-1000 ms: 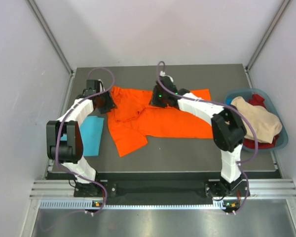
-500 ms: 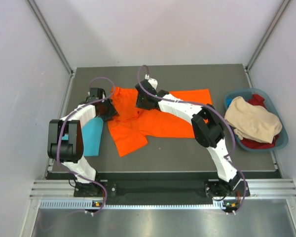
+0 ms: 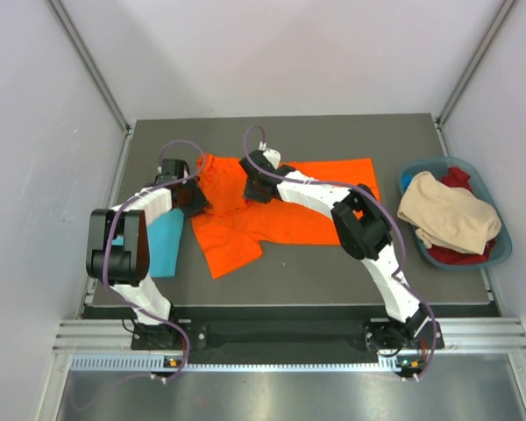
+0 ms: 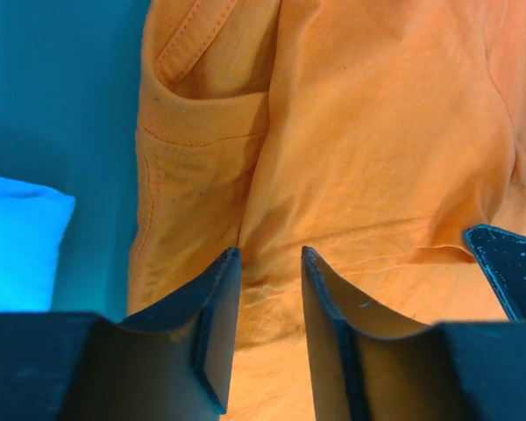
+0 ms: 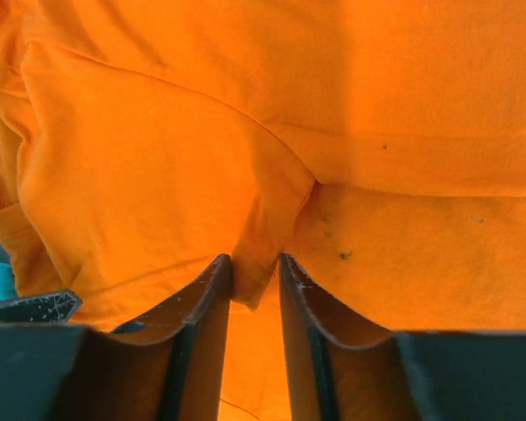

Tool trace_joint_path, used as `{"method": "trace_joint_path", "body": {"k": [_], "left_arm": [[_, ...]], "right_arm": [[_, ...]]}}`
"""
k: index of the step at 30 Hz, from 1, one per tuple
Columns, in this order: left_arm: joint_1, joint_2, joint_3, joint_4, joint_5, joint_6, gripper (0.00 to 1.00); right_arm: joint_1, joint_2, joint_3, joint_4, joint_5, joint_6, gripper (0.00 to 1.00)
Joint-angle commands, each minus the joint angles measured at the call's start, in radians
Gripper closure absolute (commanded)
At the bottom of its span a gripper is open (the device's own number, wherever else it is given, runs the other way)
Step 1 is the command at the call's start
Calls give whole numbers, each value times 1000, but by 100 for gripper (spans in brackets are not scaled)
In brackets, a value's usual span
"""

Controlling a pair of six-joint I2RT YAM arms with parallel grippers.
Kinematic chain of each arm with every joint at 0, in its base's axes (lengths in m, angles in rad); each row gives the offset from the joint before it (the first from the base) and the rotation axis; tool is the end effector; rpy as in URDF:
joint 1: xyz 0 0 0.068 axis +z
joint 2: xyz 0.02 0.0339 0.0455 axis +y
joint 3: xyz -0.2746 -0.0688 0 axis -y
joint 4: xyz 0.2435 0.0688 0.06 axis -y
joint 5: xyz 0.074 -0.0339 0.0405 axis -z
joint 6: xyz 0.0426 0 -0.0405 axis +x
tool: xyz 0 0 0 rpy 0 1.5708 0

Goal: Fold and stack the t-shirts
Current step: Fold the tshirt

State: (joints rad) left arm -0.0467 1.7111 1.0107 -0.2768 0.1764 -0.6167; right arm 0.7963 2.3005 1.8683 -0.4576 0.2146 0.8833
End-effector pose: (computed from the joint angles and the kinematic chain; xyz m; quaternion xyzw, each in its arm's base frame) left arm 0.3474 -0.0237 0.1782 -0.2431 0.9214 -0.1745 0.2480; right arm 0.3716 0.3668 0.1808 0.0765 0.9347 0.1798 0.2968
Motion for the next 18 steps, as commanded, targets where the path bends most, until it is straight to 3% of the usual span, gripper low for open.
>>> {"method": "trace_joint_path", "body": {"k": [1,3,7,18], "left_arm": [[2,2,-3,54,23,-11,66],[2,-1,0,57,31,-14,73],[2,-8,22,41,43,-17,100],[-13,-140,43,-61,15,-43,100]], "right_arm": [[9,-3,29,14,11,14,72],[7,-9,26,16,11,13,80],[9,-41,8,39,6,5,98],[6,-119,-86,100,11,-27,100]]}}
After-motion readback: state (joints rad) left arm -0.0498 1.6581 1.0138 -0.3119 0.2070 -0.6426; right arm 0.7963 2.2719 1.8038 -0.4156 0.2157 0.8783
